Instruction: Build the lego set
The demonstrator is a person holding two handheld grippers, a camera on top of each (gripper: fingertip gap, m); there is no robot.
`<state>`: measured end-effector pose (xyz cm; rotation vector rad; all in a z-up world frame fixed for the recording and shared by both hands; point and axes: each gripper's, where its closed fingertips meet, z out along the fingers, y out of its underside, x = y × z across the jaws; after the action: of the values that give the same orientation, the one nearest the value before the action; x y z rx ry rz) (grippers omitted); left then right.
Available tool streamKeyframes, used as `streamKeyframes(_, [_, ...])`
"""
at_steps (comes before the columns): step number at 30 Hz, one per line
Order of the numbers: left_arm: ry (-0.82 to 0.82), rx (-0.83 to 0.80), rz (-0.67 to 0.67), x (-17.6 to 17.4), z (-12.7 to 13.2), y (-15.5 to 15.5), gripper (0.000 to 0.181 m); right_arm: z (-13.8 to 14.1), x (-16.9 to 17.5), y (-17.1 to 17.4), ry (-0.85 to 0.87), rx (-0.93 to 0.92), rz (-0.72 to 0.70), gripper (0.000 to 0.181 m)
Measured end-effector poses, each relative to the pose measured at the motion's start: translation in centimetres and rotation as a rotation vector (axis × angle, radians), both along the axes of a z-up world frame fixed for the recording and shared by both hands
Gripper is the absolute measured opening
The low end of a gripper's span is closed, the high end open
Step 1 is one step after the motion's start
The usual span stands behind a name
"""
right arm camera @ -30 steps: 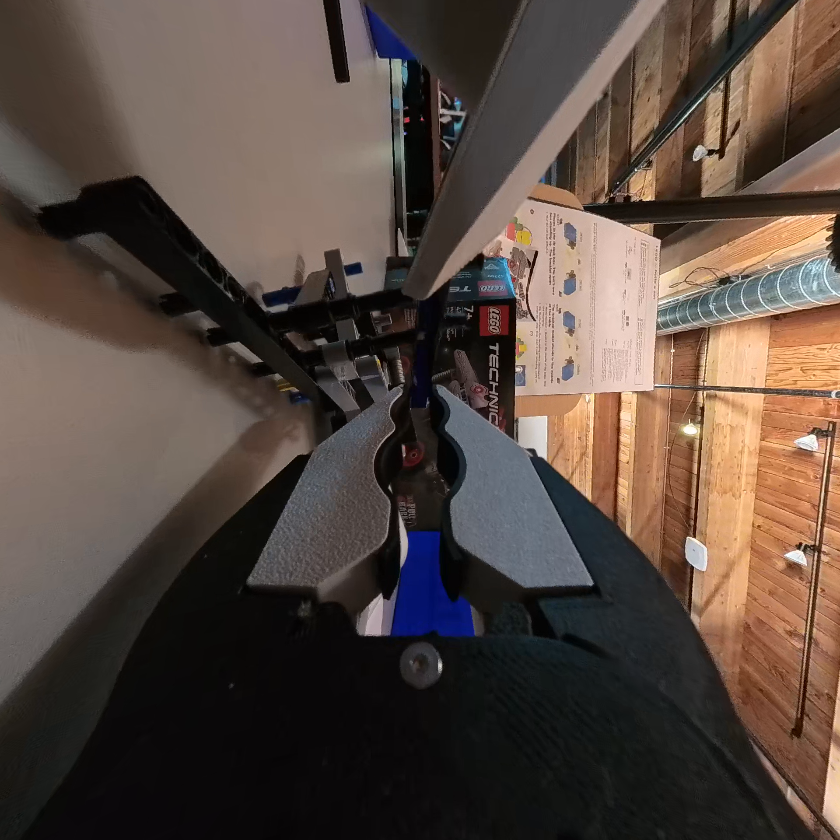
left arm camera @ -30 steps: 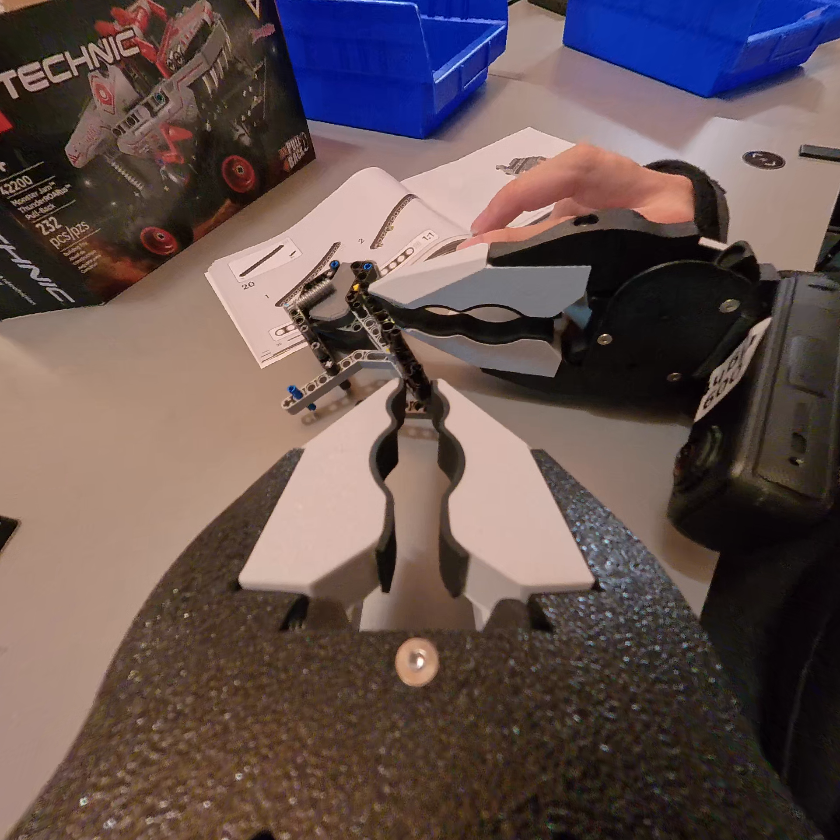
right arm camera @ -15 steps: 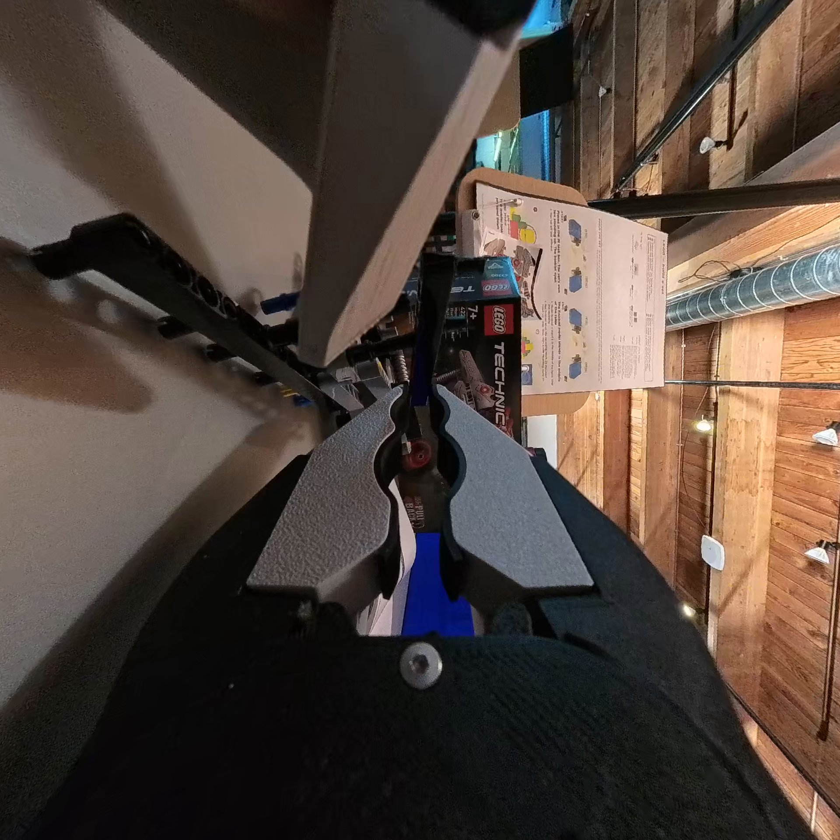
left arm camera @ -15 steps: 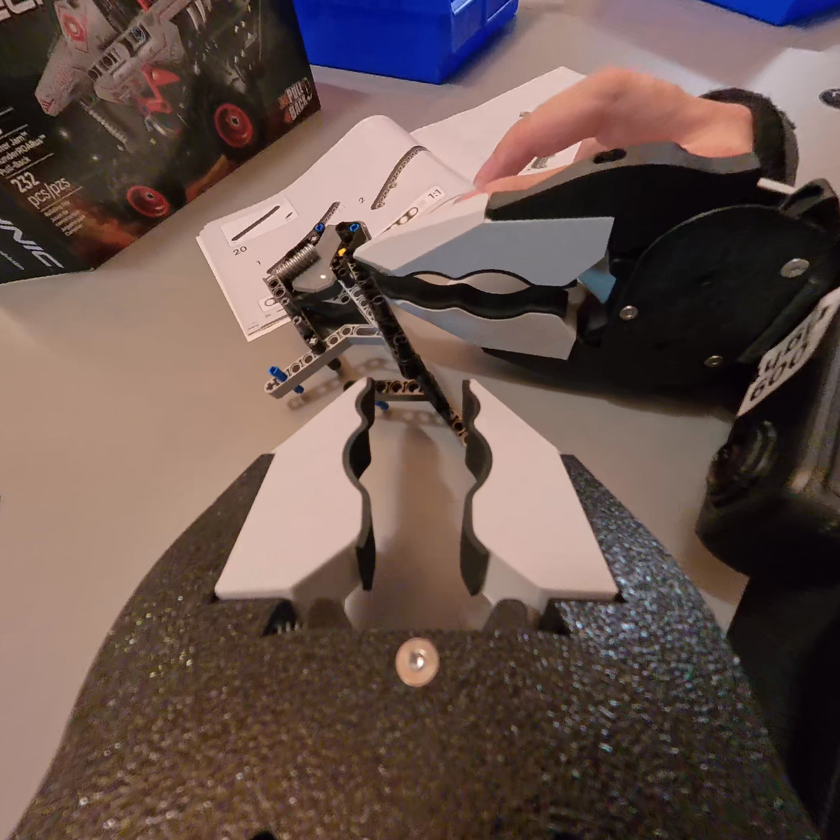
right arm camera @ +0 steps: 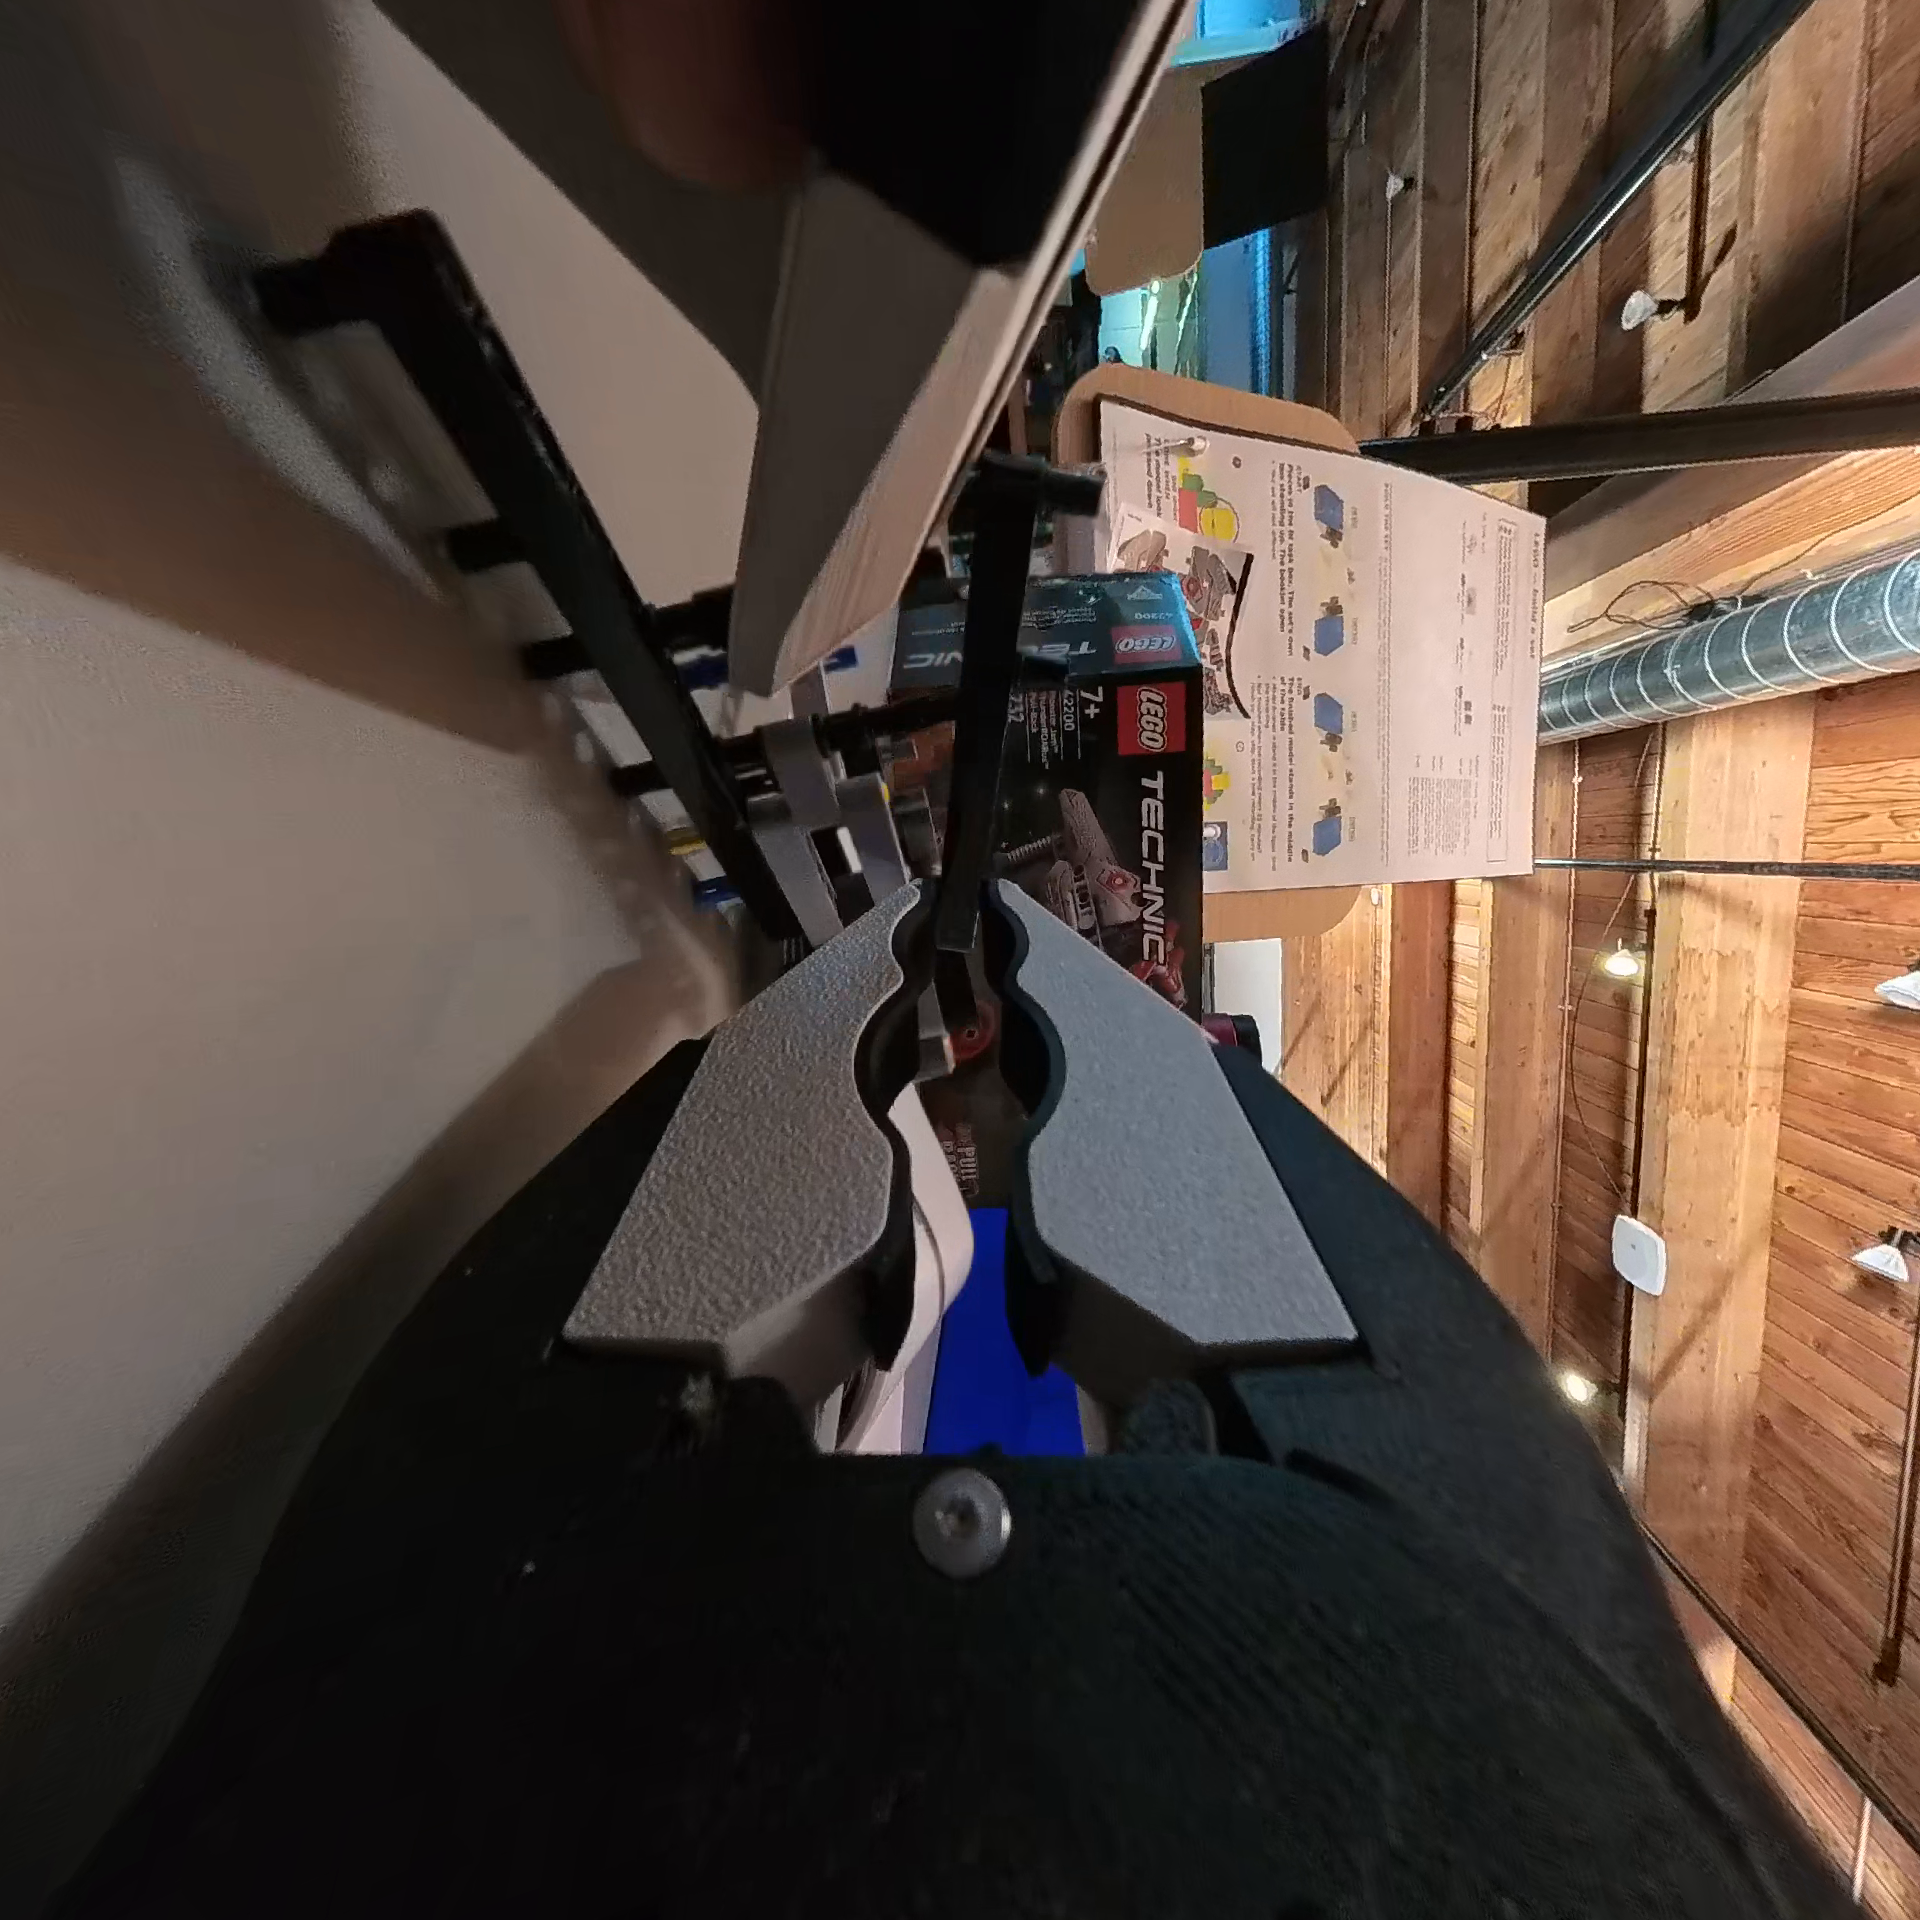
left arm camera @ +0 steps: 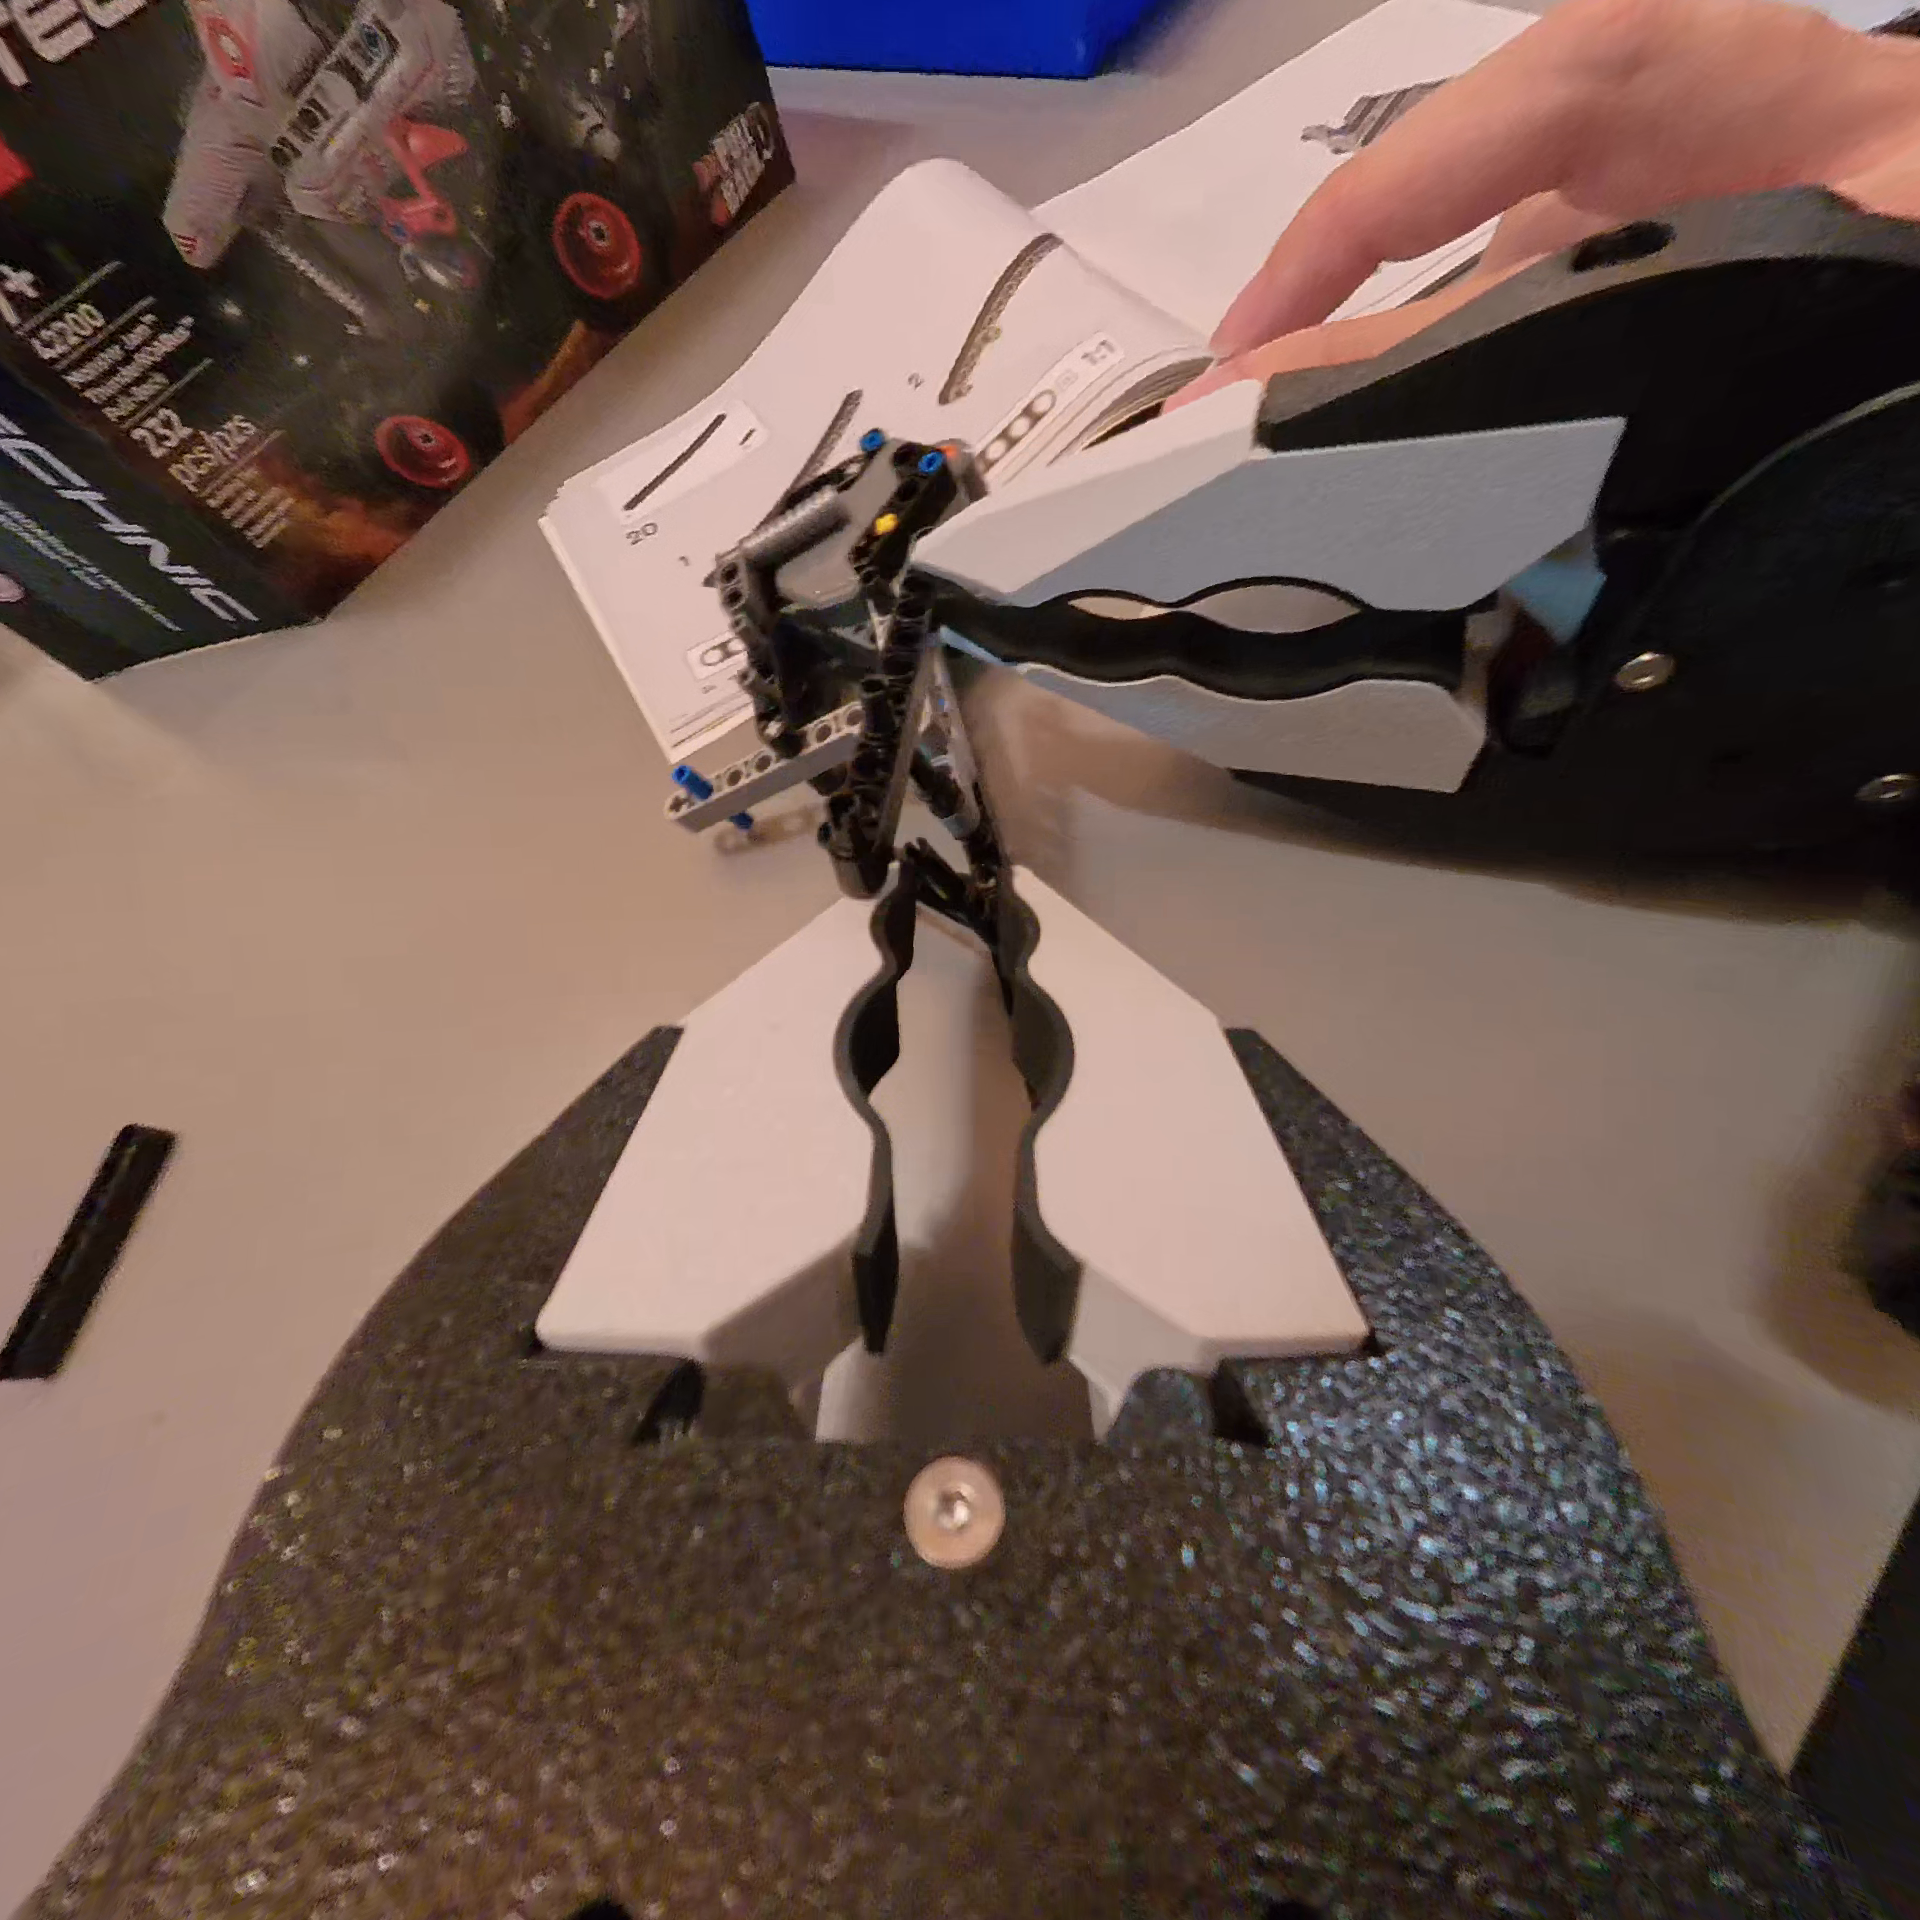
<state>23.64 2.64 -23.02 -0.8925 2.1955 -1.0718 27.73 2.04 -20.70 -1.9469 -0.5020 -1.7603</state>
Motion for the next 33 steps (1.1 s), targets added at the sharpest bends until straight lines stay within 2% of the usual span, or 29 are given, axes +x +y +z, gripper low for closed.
streamKeyframes(11, [-0.007, -0.075, -0.111, -0.5, 0.7, 0.7, 0.025, 0.3, -0.2, -1.0, -0.008, 0.007, -0.011, 0.005])
streamKeyframes(18, [-0.086, -0.162, -0.182, -1.1, 2.9, 0.5, 0.028, 1.1, -0.5, -1.2, -0.053, 0.015, -0.003, 0.005])
streamKeyframes(22, [-0.123, -0.103, -0.174, -0.7, 2.8, 0.4, 0.026, 1.4, -0.7, -1.2, -0.069, 0.019, 0.003, 0.005])
streamKeyframes(25, [-0.163, -0.065, -0.16, -0.6, 3.0, 0.5, 0.016, 1.7, -0.9, -1.2, -0.088, 0.021, 0.009, 0.006])
streamKeyframes(29, [-0.219, -0.072, -0.171, -0.9, 4.0, 0.4, 0.007, 2.0, -0.9, -1.4, -0.12, 0.018, 0.006, 0.006])
streamKeyframes(33, [-0.231, -0.086, -0.189, -1.3, 4.6, 0.5, 0.006, 2.6, -1.3, -1.5, -0.152, 0.039, 0.018, 0.005])
